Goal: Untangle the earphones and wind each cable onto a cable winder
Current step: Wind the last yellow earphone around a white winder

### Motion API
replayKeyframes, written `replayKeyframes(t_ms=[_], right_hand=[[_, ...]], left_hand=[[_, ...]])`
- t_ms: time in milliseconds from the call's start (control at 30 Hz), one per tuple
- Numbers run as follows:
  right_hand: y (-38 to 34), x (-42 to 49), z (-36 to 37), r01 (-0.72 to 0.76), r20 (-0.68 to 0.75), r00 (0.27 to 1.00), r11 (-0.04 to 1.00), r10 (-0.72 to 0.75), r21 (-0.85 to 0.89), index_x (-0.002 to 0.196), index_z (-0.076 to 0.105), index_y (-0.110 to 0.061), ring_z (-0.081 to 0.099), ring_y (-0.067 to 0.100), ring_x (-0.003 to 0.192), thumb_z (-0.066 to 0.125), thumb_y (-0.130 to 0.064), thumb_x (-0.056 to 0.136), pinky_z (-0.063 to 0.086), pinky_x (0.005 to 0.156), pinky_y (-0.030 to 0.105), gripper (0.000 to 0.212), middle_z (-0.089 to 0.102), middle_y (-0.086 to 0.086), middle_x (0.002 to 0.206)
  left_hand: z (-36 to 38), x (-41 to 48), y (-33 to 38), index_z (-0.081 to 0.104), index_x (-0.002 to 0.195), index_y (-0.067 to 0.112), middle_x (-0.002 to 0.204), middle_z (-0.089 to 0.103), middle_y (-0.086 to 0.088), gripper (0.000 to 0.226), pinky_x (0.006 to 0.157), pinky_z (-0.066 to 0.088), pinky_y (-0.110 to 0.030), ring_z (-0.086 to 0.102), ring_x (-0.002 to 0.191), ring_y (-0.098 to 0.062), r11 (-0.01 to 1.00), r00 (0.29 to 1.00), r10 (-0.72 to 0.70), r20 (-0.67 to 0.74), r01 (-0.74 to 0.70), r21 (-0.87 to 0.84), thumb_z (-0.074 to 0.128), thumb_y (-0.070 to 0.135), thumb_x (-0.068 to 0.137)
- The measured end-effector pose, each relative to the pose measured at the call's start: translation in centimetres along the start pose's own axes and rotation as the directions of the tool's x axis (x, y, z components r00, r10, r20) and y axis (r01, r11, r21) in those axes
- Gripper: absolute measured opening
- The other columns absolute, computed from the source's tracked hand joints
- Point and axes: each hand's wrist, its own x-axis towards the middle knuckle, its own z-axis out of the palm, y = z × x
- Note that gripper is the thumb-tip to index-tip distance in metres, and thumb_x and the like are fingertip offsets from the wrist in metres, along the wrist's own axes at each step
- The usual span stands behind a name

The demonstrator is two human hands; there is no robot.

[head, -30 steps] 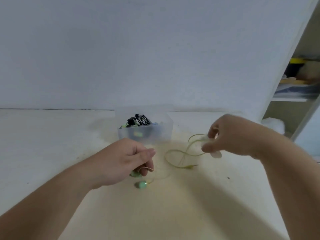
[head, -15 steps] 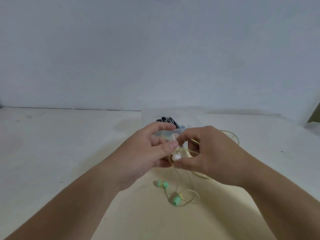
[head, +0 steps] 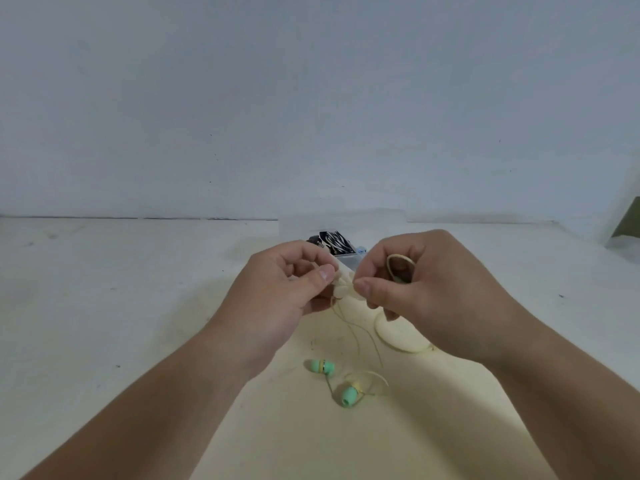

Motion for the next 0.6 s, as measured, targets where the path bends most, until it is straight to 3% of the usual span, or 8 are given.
replayKeyframes(t_ms=[200, 300, 367, 433, 500, 600], right_hand=[[0.04, -0.05, -0.65, -0.031, 0.062, 0.998, 0.996, 0.026, 0.082, 0.075, 0.074, -0.014, 0.064, 0.01, 0.057, 0.072, -0.007, 0.086, 0.048, 0.058, 0.017, 0.013, 0.073, 0.002, 0.067], [0.04, 0.03, -0.75, -0.025, 0.07, 0.997, 0.996, 0.018, 0.091, 0.075, 0.076, -0.015, 0.066, 0.011, 0.059, 0.073, -0.004, 0.085, 0.05, 0.059, 0.018, 0.015, 0.074, 0.002, 0.069], [-0.15, 0.02, -0.5, -0.006, 0.056, 0.998, 0.993, 0.0, 0.121, 0.075, 0.076, -0.013, 0.065, 0.013, 0.06, 0.072, -0.001, 0.084, 0.051, 0.059, 0.019, 0.015, 0.074, 0.003, 0.068], [-0.15, 0.01, -0.31, 0.001, -0.018, 1.0, 0.99, 0.002, 0.139, 0.076, 0.076, -0.015, 0.065, 0.013, 0.059, 0.072, -0.001, 0.085, 0.055, 0.061, 0.023, 0.017, 0.073, 0.002, 0.068], [0.02, 0.14, -0.19, -0.012, -0.1, 0.995, 0.996, 0.022, 0.092, 0.075, 0.075, -0.019, 0.065, 0.01, 0.055, 0.073, -0.003, 0.084, 0.056, 0.061, 0.025, 0.019, 0.073, 0.0, 0.067], [-0.21, 0.03, 0.02, -0.017, -0.071, 0.997, 0.999, 0.02, 0.045, 0.074, 0.075, -0.021, 0.061, 0.007, 0.05, 0.075, -0.006, 0.083, 0.05, 0.055, 0.017, 0.018, 0.073, -0.002, 0.066]], left_hand=[[-0.13, 0.03, 0.22, 0.074, 0.092, 0.01, 0.096, 0.072, -0.021, 0.014, 0.083, 0.061, -0.035, 0.072, 0.085, -0.025, 1.0, 0.997, 0.014, -0.075, -0.013, 0.015, 0.062, 0.005, 0.095], [-0.32, 0.16, 0.08, 0.076, 0.089, 0.018, 0.093, 0.073, -0.015, 0.018, 0.088, 0.06, -0.041, 0.073, 0.087, -0.027, 0.997, 0.997, 0.019, -0.079, -0.013, 0.072, 0.064, 0.005, 0.094], [-0.43, 0.19, -0.12, 0.076, 0.087, 0.022, 0.086, 0.073, -0.009, 0.019, 0.087, 0.06, -0.038, 0.073, 0.082, -0.024, 0.99, 0.995, 0.04, -0.093, -0.026, 0.138, 0.066, 0.007, 0.093], [-0.34, 0.03, -0.08, 0.076, 0.088, 0.021, 0.087, 0.073, -0.012, 0.017, 0.084, 0.059, -0.031, 0.074, 0.081, -0.024, 0.984, 0.998, 0.048, -0.039, -0.041, 0.172, 0.067, 0.007, 0.092], [-0.1, -0.16, 0.08, 0.077, 0.092, 0.016, 0.092, 0.074, -0.015, 0.017, 0.087, 0.059, -0.033, 0.074, 0.086, -0.025, 0.986, 0.999, 0.041, 0.034, -0.046, 0.159, 0.066, 0.003, 0.092], [-0.02, -0.18, 0.15, 0.079, 0.097, 0.021, 0.094, 0.078, -0.003, 0.027, 0.093, 0.057, -0.039, 0.074, 0.093, -0.02, 0.983, 0.999, 0.044, 0.023, -0.048, 0.176, 0.06, 0.003, 0.096]])
